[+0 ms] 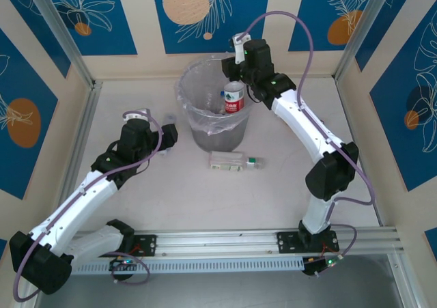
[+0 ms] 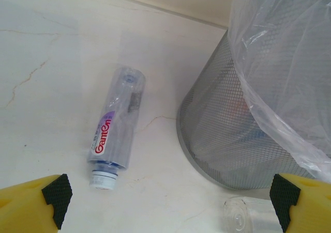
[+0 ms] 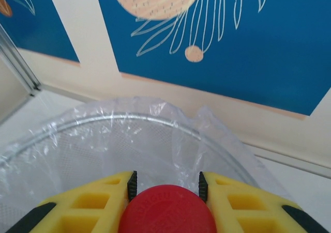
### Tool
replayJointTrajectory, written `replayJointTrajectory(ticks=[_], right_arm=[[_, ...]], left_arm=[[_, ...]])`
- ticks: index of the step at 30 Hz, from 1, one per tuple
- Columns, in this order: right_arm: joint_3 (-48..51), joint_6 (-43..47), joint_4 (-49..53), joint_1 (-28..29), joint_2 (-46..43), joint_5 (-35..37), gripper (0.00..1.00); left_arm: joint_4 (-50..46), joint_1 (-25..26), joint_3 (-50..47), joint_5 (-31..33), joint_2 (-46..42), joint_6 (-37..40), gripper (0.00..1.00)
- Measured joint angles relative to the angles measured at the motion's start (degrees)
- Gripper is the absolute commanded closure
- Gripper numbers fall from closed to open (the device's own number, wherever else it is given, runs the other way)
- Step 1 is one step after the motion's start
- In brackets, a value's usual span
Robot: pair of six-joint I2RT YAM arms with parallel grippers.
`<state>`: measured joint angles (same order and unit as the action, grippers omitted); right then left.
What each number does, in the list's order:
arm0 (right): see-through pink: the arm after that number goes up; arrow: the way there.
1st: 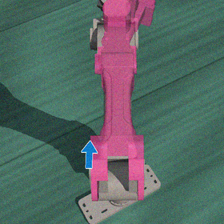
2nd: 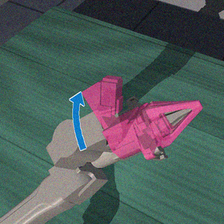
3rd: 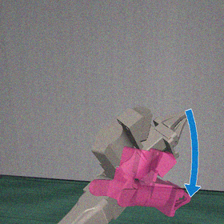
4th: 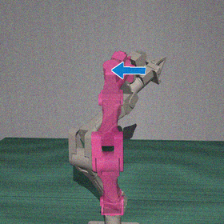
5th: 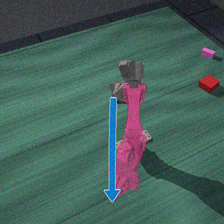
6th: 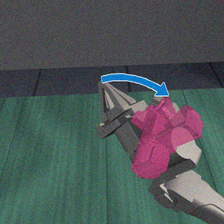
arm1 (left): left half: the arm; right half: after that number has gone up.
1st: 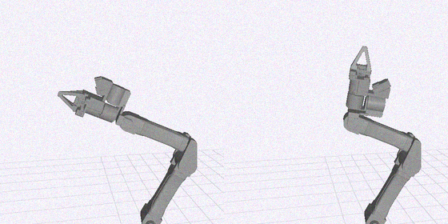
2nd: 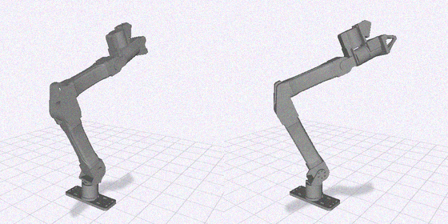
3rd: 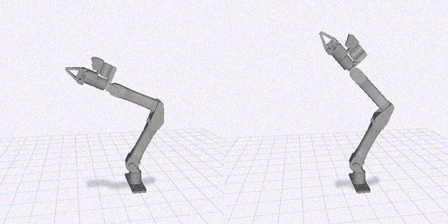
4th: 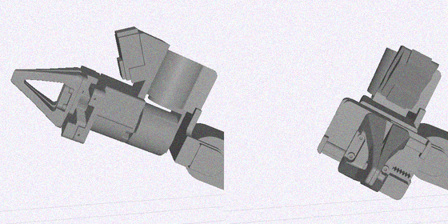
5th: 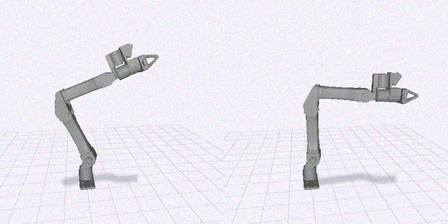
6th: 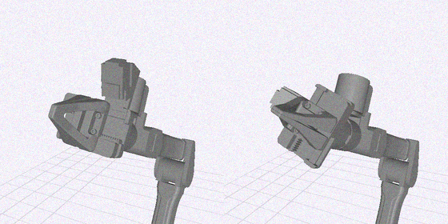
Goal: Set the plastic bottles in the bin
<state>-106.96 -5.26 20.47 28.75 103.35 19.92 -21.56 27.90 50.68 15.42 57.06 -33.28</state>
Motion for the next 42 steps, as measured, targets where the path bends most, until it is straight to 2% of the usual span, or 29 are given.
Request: replayJointTrajectory(ticks=[1,3,5,6,11,18,27,28,29,33,42], right_arm=[[-0.1,0.9,0.4,0.4,0.6,0.9,0.89],[-1.0,2.4,1.3,1.0,2.1,2.3,0.78],[-3.6,3.7,2.8,1.7,4.6,4.2,0.58],[-4.7,3.9,3.3,1.9,5.6,4.8,0.51],[-9.9,5.9,7.4,2.9,10.3,7.2,0.36],[-11.2,7.3,9.8,4.6,11.6,9.4,0.24],[-9.8,4.6,10.5,4.9,9.8,8.7,0.09],[-8.9,4.2,10.4,4.9,8.7,8.3,0.02],[-7.7,3.3,10.1,4.9,7.5,8.1,0.00],[-1.9,1.1,8.3,4.9,1.0,7.0,0.00],[20.9,-9.2,0.3,3.9,-21.0,4.7,0.00]], left_arm=[[-0.2,-0.1,0.0,0.0,0.0,-0.3,0.00],[-0.3,-0.3,0.0,0.0,0.0,-0.9,0.00],[-0.3,-0.9,0.0,0.0,0.0,-1.4,0.00],[-0.3,-1.2,-0.1,0.0,0.0,-1.5,0.00],[-0.3,-3.5,-1.3,-0.7,0.4,-2.9,0.00],[-0.3,-8.0,-2.8,-3.4,4.7,-3.4,0.00],[1.6,-12.7,-2.8,-7.5,12.0,-0.9,0.00],[2.0,-13.2,-2.8,-7.8,12.6,-0.6,0.00],[2.4,-13.7,-2.8,-8.3,13.2,-0.2,0.00],[4.1,-15.2,-2.8,-10.1,16.0,1.9,0.00],[4.4,-16.0,0.0,-13.4,25.3,5.7,0.01]])
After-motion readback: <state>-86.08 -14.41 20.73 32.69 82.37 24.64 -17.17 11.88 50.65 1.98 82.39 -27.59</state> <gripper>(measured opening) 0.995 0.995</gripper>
